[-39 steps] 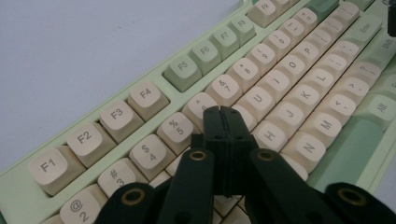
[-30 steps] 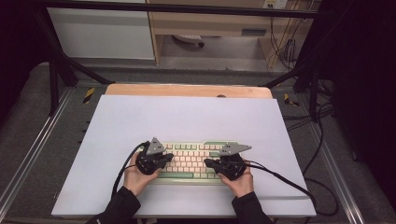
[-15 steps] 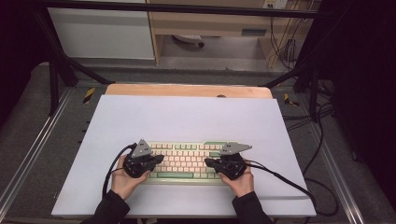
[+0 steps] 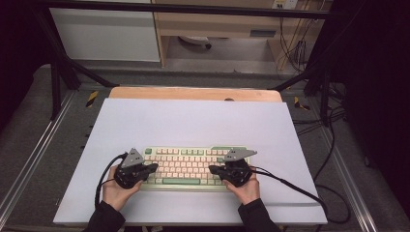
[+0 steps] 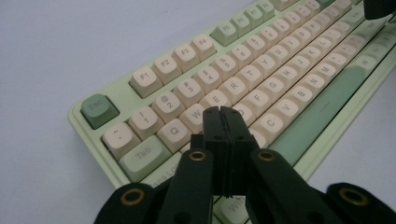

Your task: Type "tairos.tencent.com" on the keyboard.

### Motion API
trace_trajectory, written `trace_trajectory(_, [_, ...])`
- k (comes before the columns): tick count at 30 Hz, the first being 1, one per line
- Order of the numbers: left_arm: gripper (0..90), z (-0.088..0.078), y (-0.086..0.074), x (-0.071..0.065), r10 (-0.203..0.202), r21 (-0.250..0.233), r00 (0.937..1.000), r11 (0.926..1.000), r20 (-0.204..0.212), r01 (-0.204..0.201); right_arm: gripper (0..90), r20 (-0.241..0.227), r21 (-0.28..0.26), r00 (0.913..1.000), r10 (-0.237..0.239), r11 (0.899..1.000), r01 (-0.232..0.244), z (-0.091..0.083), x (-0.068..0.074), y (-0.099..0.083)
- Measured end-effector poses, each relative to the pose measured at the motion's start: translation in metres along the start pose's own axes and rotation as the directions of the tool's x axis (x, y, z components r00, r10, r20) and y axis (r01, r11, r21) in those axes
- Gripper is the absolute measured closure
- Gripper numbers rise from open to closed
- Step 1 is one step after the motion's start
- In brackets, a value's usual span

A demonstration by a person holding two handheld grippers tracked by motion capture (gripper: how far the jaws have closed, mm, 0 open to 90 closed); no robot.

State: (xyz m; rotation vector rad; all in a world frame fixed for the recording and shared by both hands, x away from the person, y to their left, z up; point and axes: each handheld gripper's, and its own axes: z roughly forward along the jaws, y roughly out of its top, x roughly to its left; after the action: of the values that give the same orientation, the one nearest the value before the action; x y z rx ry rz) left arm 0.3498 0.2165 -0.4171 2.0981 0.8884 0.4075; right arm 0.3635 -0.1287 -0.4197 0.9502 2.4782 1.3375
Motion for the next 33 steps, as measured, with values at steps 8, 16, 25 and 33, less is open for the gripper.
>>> trace_trajectory(8, [89.6, -0.005, -0.006, 0.004, -0.012, -0.005, 0.9999, 0.9999, 0.001, 0.012, 90.0, -0.013, 0.017, 0.9999, -0.006, 1.000, 0.006, 0.009, 0.003, 0.000])
trace_trajectory(16, [89.5, -0.010, -0.009, 0.009, -0.024, -0.016, 0.9997, 0.9996, -0.006, 0.024, 90.0, -0.035, 0.012, 0.9994, -0.001, 1.000, 0.002, 0.014, 0.005, -0.002])
trace_trajectory(25, [89.5, -0.011, -0.010, 0.009, -0.026, -0.014, 0.9997, 0.9996, -0.003, 0.026, 90.0, -0.047, 0.036, 0.9989, 0.002, 0.999, 0.000, 0.022, 0.008, -0.006])
trace_trajectory(33, [89.5, -0.010, -0.010, 0.009, -0.026, -0.013, 0.9996, 0.9996, -0.002, 0.026, 90.0, -0.040, 0.043, 0.9992, -0.005, 0.999, 0.007, 0.023, 0.008, -0.007])
